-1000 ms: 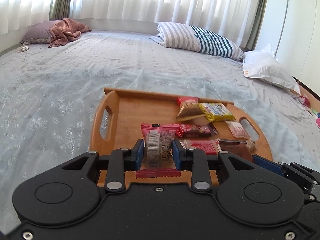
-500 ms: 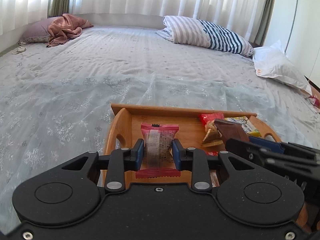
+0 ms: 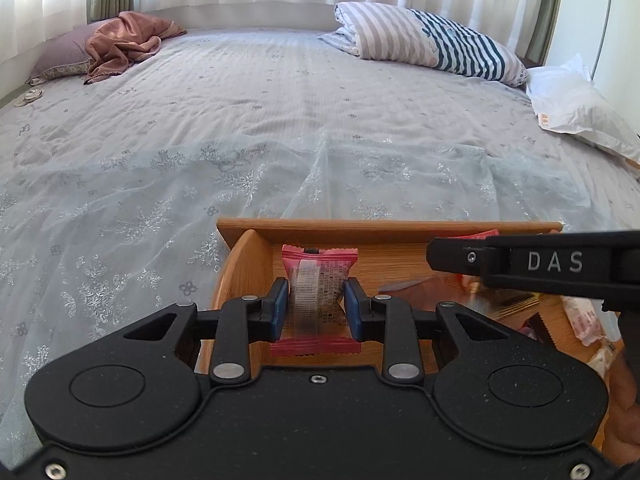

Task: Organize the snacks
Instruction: 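Lower pink pack onto tray with left tool while right tool releases brown pack, then withdraw both open tools from the tray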

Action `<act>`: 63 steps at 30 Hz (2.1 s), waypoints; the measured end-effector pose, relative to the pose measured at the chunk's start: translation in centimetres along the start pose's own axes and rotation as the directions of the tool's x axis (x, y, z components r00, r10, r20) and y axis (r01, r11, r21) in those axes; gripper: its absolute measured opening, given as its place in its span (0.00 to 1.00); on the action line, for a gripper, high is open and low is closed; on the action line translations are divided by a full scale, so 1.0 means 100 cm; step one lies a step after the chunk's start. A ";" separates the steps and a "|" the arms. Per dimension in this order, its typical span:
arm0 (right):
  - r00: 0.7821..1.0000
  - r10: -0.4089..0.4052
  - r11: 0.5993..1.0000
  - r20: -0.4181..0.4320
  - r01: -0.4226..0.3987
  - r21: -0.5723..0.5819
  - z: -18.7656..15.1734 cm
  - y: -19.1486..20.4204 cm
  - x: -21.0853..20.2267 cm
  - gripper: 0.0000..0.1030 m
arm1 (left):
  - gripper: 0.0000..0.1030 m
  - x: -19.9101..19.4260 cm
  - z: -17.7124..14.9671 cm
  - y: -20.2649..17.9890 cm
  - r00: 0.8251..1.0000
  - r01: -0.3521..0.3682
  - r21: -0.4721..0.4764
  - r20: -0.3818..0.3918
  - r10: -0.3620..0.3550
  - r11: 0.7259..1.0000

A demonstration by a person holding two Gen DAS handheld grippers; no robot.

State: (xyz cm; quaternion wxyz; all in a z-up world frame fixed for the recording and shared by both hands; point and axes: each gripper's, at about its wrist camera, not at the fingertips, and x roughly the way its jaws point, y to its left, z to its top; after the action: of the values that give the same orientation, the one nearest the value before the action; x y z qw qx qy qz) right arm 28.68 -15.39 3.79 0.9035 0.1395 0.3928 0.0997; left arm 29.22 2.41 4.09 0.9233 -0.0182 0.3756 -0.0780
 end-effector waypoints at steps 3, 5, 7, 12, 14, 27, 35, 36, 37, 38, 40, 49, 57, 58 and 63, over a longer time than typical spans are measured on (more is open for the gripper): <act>1.000 0.005 1.000 -0.013 -0.005 0.026 0.003 -0.002 0.006 0.44 | 0.28 0.008 -0.001 0.001 1.000 -0.005 0.006 -0.008 0.005 1.000; 1.000 0.002 1.000 -0.016 -0.001 0.029 0.002 -0.001 0.009 0.44 | 0.28 0.011 -0.003 0.000 1.000 -0.005 0.019 -0.011 0.005 1.000; 1.000 0.011 1.000 -0.016 -0.010 0.027 0.001 -0.001 0.008 0.44 | 0.28 0.014 -0.005 -0.001 1.000 -0.004 0.023 -0.014 0.004 1.000; 0.998 0.058 0.997 -0.039 -0.056 0.051 -0.008 -0.003 -0.003 0.41 | 0.28 0.021 -0.006 -0.001 1.000 -0.003 0.021 -0.012 0.003 1.000; 0.996 0.078 0.995 -0.053 -0.074 0.071 -0.012 -0.005 -0.007 0.38 | 0.28 0.020 -0.006 -0.002 1.000 -0.003 0.023 -0.006 0.003 1.000; 0.986 0.098 0.988 -0.137 -0.080 0.129 -0.021 -0.012 0.005 0.24 | 0.51 -0.032 -0.008 0.003 0.997 -0.042 0.070 0.070 0.037 0.997; 0.991 0.066 0.989 -0.113 -0.051 0.136 -0.017 -0.007 0.023 0.18 | 0.56 -0.068 -0.018 0.008 0.994 -0.047 0.088 0.107 0.038 0.995; 0.992 0.062 0.990 -0.108 -0.047 0.131 -0.016 -0.006 0.024 0.18 | 0.57 -0.072 -0.019 0.007 0.993 -0.049 0.091 0.110 0.039 0.995; 0.993 0.059 0.991 -0.104 -0.046 0.127 -0.015 -0.005 0.024 0.19 | 0.58 -0.076 -0.021 0.007 0.993 -0.051 0.092 0.115 0.040 0.994; 0.994 0.060 0.991 -0.096 -0.048 0.123 -0.016 -0.004 0.022 0.21 | 0.60 -0.080 -0.024 0.007 0.992 -0.050 0.096 0.120 0.038 0.994; 0.995 0.067 0.993 -0.073 -0.059 0.100 -0.018 -0.002 0.015 0.23 | 0.62 -0.090 -0.029 0.007 0.991 -0.043 0.099 0.128 0.031 0.994; 0.995 0.073 0.991 0.062 -0.066 -0.113 -0.052 0.007 -0.053 0.49 | 0.74 -0.134 -0.065 0.002 0.989 -0.002 0.097 0.147 -0.012 0.995; 0.986 0.095 0.976 0.140 -0.065 -0.206 -0.100 -0.002 -0.105 0.66 | 0.82 -0.167 -0.105 0.001 0.989 0.004 0.093 0.144 -0.017 0.996; 0.985 0.090 0.974 0.146 -0.057 -0.217 -0.106 -0.002 -0.108 0.67 | 0.83 -0.170 -0.110 0.000 0.990 0.007 0.095 0.142 -0.020 0.995; 0.981 0.063 0.960 0.181 -0.010 -0.280 -0.139 -0.003 -0.122 0.75 | 0.87 -0.180 -0.133 -0.003 0.990 -0.010 0.107 0.142 -0.005 0.994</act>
State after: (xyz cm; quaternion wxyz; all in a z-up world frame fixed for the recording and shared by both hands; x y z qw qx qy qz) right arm 10.30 -16.75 2.96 0.9451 0.0274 0.2852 0.1570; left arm 7.19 5.28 6.97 0.9474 0.0267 0.3043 -0.0955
